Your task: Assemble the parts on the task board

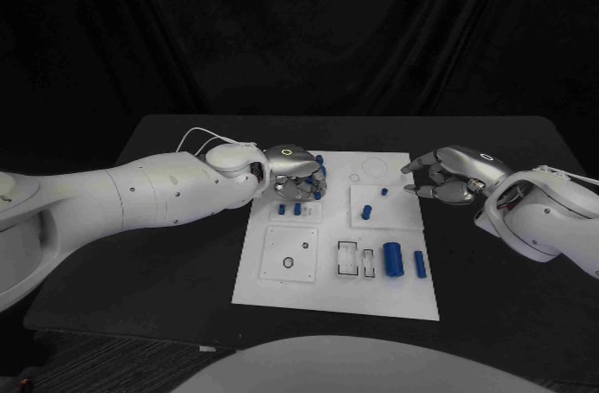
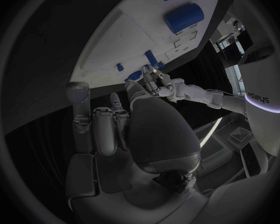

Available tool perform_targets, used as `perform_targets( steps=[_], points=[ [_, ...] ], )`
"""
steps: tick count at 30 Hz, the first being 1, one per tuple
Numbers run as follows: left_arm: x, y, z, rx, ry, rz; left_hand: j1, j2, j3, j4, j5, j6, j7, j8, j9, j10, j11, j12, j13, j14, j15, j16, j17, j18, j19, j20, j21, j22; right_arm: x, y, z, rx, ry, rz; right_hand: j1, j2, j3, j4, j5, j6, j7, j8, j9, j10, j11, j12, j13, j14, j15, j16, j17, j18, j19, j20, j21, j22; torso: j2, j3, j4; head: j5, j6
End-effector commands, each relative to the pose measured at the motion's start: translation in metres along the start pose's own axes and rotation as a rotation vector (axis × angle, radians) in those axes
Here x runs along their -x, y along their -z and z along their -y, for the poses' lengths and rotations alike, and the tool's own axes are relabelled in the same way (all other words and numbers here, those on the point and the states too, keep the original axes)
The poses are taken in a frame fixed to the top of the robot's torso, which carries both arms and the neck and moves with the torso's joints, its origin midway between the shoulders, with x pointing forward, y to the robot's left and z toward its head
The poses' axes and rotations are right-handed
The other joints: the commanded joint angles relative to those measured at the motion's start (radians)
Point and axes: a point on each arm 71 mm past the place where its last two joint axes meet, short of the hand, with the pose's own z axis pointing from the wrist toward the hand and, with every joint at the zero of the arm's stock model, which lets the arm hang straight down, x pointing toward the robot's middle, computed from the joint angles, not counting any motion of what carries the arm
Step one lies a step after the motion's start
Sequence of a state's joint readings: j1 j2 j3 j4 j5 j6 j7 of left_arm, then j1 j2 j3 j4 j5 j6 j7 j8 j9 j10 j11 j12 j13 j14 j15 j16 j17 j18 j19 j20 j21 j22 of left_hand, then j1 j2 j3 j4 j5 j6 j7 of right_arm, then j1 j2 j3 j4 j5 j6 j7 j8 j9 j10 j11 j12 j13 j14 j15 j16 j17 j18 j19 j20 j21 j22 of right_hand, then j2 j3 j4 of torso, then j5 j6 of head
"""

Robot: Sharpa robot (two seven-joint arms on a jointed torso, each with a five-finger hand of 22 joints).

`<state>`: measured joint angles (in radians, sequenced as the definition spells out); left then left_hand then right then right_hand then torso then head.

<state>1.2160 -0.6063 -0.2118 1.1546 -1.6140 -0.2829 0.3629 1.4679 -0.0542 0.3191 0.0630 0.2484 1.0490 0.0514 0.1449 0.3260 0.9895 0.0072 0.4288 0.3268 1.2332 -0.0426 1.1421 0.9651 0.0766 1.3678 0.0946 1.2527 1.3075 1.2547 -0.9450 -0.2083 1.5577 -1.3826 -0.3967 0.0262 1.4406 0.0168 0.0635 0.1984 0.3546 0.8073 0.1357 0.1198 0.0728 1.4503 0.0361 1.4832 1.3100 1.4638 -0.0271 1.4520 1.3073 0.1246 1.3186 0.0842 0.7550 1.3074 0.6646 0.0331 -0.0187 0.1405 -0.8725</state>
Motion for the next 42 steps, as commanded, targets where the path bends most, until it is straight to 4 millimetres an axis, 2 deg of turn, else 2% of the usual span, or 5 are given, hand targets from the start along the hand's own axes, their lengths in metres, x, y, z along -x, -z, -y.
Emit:
perform_targets(
  steps=[1,11,23,32,42],
  points=[
    [0.001,0.002,0.002,-0.03,-0.015,0.038,-0.008,0.007,0.001,-0.005,0.008,0.016,0.011,0.008,0.012,0.004,0.004,-0.003,-0.005,0.007,-0.002,-0.004,-0.001,-0.007,0.008,-0.003,0.006,0.172,-0.001,0.0,0.001,-0.004,0.001,0.002,-0.004,-0.002,0.004,0.002,0.0,0.005,0.0,0.0,0.001,0.001,0.002,-0.007,0.162,0.059,0.001,0.002,0.169,0.008,0.003,-0.002,0.0,0.088,0.0,0.0,0.0005,-0.001,0.0],
    [0.01,0.021,-0.005,-0.001,-0.032,0.086,-0.023,0.003,0.006,-0.003,0.013,0.018,0.013,0.001,0.009,0.009,0.006,-0.035,-0.028,0.012,-0.001,-0.01,-0.008,-0.007,0.011,-0.004,0.009,0.172,-0.001,0.001,0.002,-0.012,0.002,0.001,-0.004,-0.002,0.004,0.002,0.0,0.005,0.0,0.0,0.001,0.001,0.002,-0.007,0.162,0.059,0.001,0.002,0.169,0.008,0.003,-0.002,0.0,0.088,-0.002,0.0021,0.0011,-0.001,0.0],
    [0.038,0.04,-0.019,0.049,-0.067,0.121,-0.029,-0.001,0.013,-0.003,0.007,0.014,0.013,-0.009,0.004,0.017,0.007,-0.065,-0.05,0.011,-0.001,-0.019,-0.019,-0.006,0.009,-0.005,0.003,0.17,-0.001,0.0,0.003,-0.018,0.003,-0.004,-0.003,-0.003,0.005,0.001,-0.001,0.004,0.0,-0.002,0.0,0.0,0.002,-0.008,0.161,0.059,0.001,0.001,0.169,0.008,0.003,-0.002,0.0,0.088,-0.001,0.0006,0.0012,0.003,0.0],
    [0.039,0.047,-0.021,0.071,-0.053,0.088,-0.035,-0.004,0.018,-0.002,0.002,0.016,0.012,-0.015,0.001,0.022,0.007,-0.089,-0.068,0.004,-0.001,-0.032,-0.032,-0.004,0.003,-0.005,-0.008,0.168,-0.002,-0.001,0.004,-0.025,0.004,-0.01,-0.003,-0.003,0.006,0.001,-0.001,0.004,0.0,-0.002,0.0,0.0,0.002,-0.008,0.162,0.058,0.001,0.001,0.168,0.009,0.002,-0.002,-0.003,0.087,0.0,0.0011,0.0034,0.004,0.0],
    [0.037,0.05,-0.021,0.083,-0.036,0.054,-0.043,-0.006,0.021,0.003,-0.009,0.015,0.013,-0.02,-0.002,0.028,0.008,-0.105,-0.08,-0.002,0.001,-0.042,-0.043,-0.003,-0.003,-0.004,-0.017,0.165,-0.005,-0.001,0.005,-0.03,0.002,-0.019,-0.001,-0.004,0.007,-0.001,0.0,0.002,0.0,-0.003,-0.001,-0.001,0.002,-0.008,0.161,0.058,0.001,0.001,0.168,0.009,0.002,-0.002,-0.005,0.087,0.002,-0.0001,0.0004,0.01,0.0]
  ],
)
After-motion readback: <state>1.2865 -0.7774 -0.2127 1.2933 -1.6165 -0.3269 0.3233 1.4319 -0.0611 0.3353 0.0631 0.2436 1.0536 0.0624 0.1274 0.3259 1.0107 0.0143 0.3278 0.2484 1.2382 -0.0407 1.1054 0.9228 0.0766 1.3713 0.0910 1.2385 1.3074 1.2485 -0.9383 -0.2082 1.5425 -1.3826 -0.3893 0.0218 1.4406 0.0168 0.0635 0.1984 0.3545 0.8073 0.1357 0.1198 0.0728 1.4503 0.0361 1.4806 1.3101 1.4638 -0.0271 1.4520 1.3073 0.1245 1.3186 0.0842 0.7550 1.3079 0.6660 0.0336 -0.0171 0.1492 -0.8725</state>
